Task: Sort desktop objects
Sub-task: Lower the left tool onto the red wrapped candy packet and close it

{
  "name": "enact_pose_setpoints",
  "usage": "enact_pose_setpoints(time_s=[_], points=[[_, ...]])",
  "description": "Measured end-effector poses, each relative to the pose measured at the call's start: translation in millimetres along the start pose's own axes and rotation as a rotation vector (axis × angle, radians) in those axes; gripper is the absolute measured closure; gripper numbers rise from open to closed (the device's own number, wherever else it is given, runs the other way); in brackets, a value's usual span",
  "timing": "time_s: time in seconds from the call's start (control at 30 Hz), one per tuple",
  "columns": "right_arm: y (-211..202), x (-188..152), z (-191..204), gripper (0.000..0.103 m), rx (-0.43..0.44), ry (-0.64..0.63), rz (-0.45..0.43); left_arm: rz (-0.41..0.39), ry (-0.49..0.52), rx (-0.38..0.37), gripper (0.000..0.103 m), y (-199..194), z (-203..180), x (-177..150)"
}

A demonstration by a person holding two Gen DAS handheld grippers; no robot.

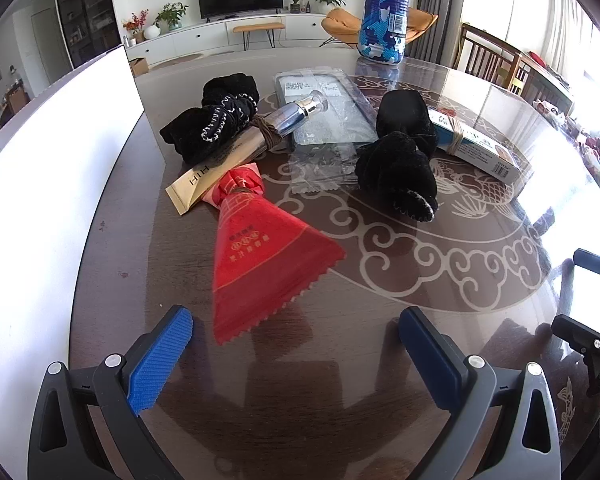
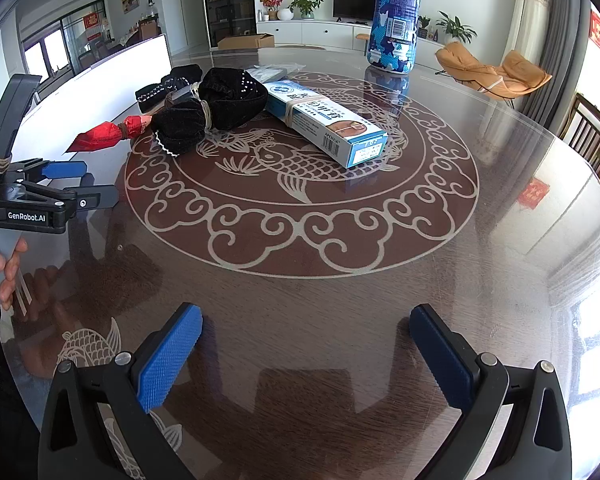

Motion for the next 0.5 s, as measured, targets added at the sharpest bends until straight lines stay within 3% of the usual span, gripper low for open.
enact_pose_setpoints(time_s=[0.17, 0.5], points=[[0, 0, 0, 0.000, 0.001, 0.001, 0.000, 0.035, -0.015, 0.006, 0.000, 7, 14, 12], [0, 0, 0, 0.000, 0.000, 0.000, 0.000, -0.002, -0.167, -0.049, 0.000, 5, 39, 35]])
Point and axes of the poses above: each gripper's, at about its wrist camera, not at the fingertips, and y roughly the way its jaws point, z to its left, x to its top, the point moved 8 cm from there along y, roughly the way its jaws point, and after that the axes turned 8 degrees about -x, right-handed, at the moved point
